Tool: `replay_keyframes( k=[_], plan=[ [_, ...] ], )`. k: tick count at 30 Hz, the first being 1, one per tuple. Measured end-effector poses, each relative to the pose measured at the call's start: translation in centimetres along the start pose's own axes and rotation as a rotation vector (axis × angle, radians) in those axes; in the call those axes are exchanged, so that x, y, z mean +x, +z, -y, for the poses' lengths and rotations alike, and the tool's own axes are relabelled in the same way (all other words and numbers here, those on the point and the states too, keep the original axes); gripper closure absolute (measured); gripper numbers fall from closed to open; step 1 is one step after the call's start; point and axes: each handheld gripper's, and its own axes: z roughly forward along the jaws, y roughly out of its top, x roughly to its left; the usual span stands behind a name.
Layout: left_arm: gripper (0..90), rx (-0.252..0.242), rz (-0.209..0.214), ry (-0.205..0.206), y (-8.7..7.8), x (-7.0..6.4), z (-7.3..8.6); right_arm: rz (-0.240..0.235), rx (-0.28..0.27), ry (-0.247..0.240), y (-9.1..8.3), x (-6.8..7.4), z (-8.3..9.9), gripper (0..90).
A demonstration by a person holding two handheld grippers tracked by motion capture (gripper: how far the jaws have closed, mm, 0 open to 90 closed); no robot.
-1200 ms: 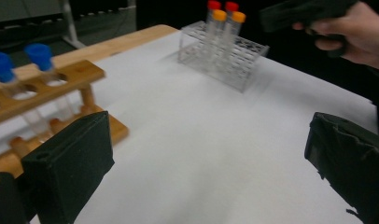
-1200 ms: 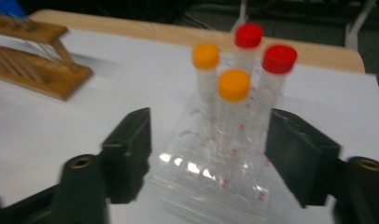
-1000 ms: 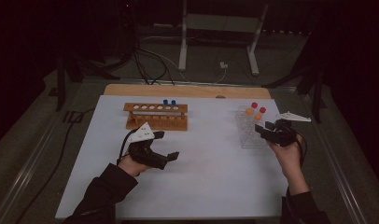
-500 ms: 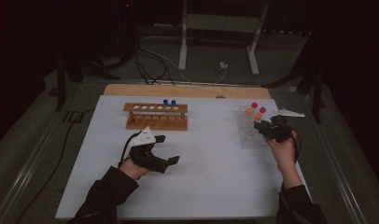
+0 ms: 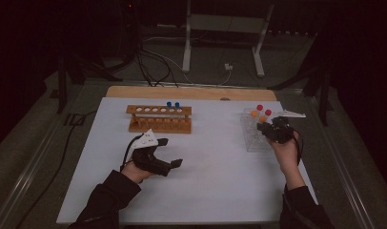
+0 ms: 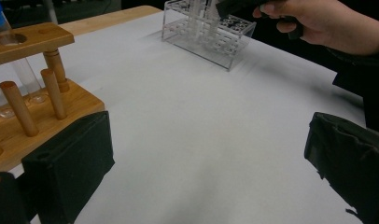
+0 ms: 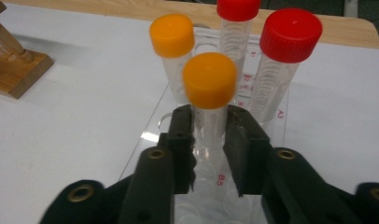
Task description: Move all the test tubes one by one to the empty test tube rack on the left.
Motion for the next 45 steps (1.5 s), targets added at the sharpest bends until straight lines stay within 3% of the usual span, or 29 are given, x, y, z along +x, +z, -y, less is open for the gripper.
replay_keyframes(
  k=[5,14,20,26,32,45],
  plan=[
    [2.1,0.001,0.0,-0.004,0.0,0.1,0.1,0.022,0.002,-0.028,-0.1,0.2,0.0,74.1],
    [2.1,0.001,0.003,-0.006,0.0,0.1,0.1,0.033,-0.043,-0.043,-1.3,0.5,-0.6,74.3],
    [2.1,0.0,0.0,-0.006,-0.1,0.1,0.0,0.03,-0.113,-0.039,-3.1,0.6,-1.4,74.3],
    [2.1,0.004,0.003,-0.004,-0.2,0.1,-0.1,0.035,-0.185,-0.07,-5.4,1.4,-2.4,74.2],
    [2.2,0.005,0.006,0.001,-0.2,-0.1,-0.3,-0.016,-0.189,-0.118,-6.1,3.3,-2.8,74.3],
    [3.4,0.029,0.036,0.003,0.1,-0.3,-1.0,-0.151,-0.109,-0.204,-4.6,7.8,-1.6,74.3]
  ],
)
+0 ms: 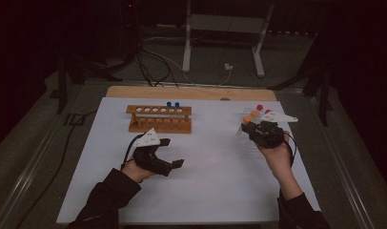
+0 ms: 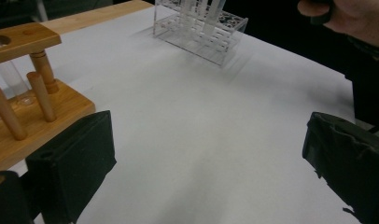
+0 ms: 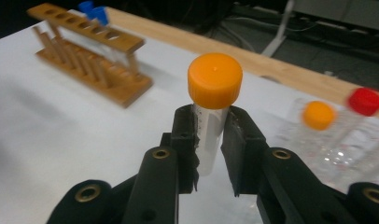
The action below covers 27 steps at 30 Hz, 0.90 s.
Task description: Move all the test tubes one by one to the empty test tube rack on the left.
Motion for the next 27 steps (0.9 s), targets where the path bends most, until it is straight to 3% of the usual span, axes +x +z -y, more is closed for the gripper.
replay_keyframes(
  k=[27],
  plan=[
    [6.8,0.005,0.07,0.075,2.1,-1.2,-5.2,-0.192,0.079,-0.128,1.9,6.8,1.3,74.3]
  ],
)
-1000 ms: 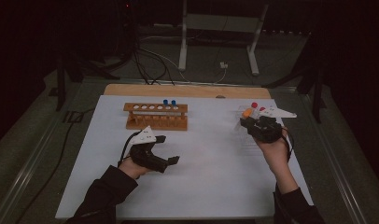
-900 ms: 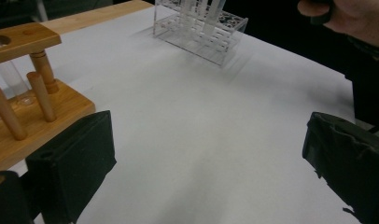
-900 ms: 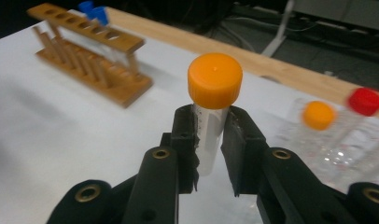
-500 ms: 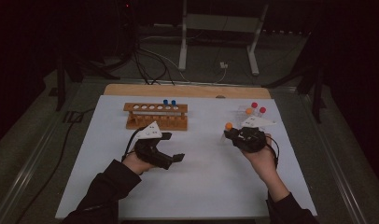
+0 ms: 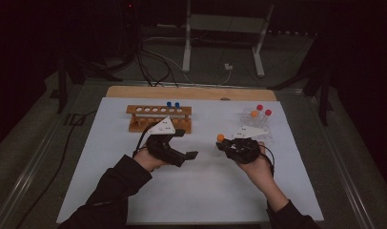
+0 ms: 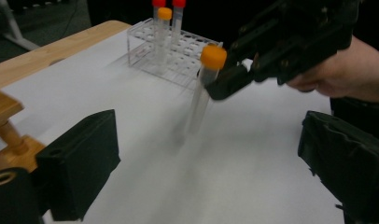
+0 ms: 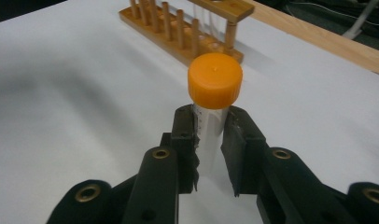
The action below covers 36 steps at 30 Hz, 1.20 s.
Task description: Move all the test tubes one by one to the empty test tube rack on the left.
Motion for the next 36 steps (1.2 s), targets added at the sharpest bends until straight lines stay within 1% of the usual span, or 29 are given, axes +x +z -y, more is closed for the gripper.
replay_keyframes(
  k=[4,6,7,9,12,14,15,17,19,20,22,24,29,32,36],
  plan=[
    [9.2,-0.007,0.013,0.004,0.6,-0.1,-0.8,-0.021,0.008,-0.01,0.3,0.7,0.0,74.3],
    [14.1,-0.014,0.009,0.009,1.0,-0.3,-1.1,-0.03,0.011,-0.015,0.5,1.0,0.0,74.3],
    [15.9,-0.017,0.015,0.013,1.2,-0.3,-1.2,-0.032,0.013,-0.019,0.6,1.1,0.0,74.3],
    [17.3,-0.013,0.009,0.022,1.7,-0.5,-1.5,-0.04,0.017,-0.022,0.7,1.4,0.0,74.3],
    [23.9,-0.012,0.01,0.027,2.4,-0.6,-1.8,-0.047,0.02,-0.028,0.9,1.7,0.0,74.3],
    [30.7,-0.013,0.008,0.03,2.9,-0.6,-2.0,-0.052,0.02,-0.031,1.0,1.8,0.0,74.3],
    [33.4,-0.01,0.013,0.032,3.1,-0.6,-2.1,-0.057,0.019,-0.031,1.0,1.9,0.0,74.3],
    [39.1,0.003,0.005,0.044,3.6,-0.8,-2.1,-0.06,0.018,-0.034,1.0,2.0,0.0,74.3],
    [44.4,0.017,0.008,0.053,4.1,-0.8,-2.1,-0.062,0.019,-0.035,1.0,2.1,0.0,74.3],
    [47.5,0.027,-0.003,0.062,4.3,-0.9,-2.0,-0.063,0.019,-0.036,1.0,2.1,0.0,74.3],
    [53.3,0.031,0.012,0.061,4.6,-0.8,-2.0,-0.065,0.021,-0.039,1.0,2.2,-0.1,74.3],
    [57.9,0.042,0.018,0.072,4.9,-0.9,-1.9,-0.067,0.02,-0.04,1.0,2.2,-0.1,74.3],
    [69.9,0.059,0.021,0.085,5.3,-0.8,-1.7,-0.065,0.015,-0.04,0.9,2.2,-0.2,74.3],
    [70.8,0.067,0.017,0.097,5.4,-0.9,-1.7,-0.065,0.02,-0.04,1.0,2.2,-0.1,74.3],
    [71.2,0.063,0.015,0.093,5.2,-0.8,-1.7,-0.073,0.015,-0.029,1.1,2.2,-0.1,73.1]
  ],
)
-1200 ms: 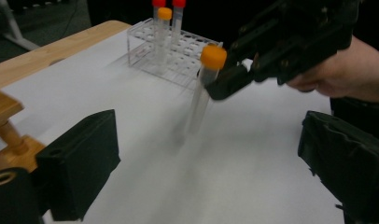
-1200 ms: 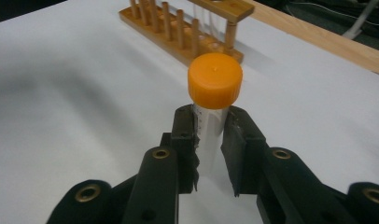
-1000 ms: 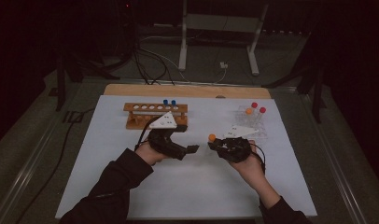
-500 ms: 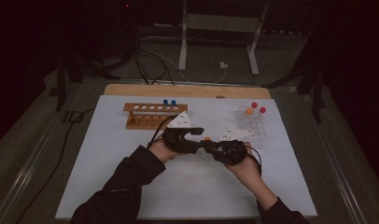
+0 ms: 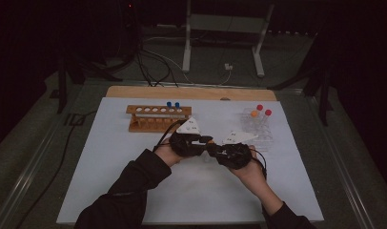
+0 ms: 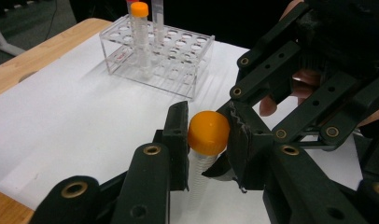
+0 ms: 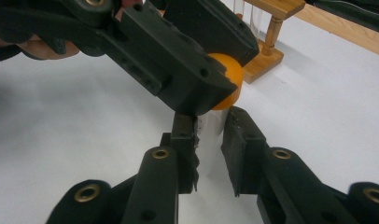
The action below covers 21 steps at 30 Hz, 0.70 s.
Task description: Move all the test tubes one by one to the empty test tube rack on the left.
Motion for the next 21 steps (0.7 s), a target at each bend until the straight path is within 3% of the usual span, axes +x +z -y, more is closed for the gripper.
replay_keyframes(
  k=[8,13,21],
  plan=[
    [71.3,-0.017,-0.055,-0.012,-1.9,0.9,0.7,-0.007,-0.025,0.014,-0.3,0.1,-0.2,48.6],
    [71.3,-0.015,-0.117,-0.02,-3.8,1.9,1.2,0.005,-0.043,0.007,-0.4,0.2,-0.3,35.8],
    [71.3,-0.034,-0.235,-0.048,-6.9,3.8,1.5,0.037,-0.061,0.058,-0.4,0.0,-0.4,11.5]
  ],
)
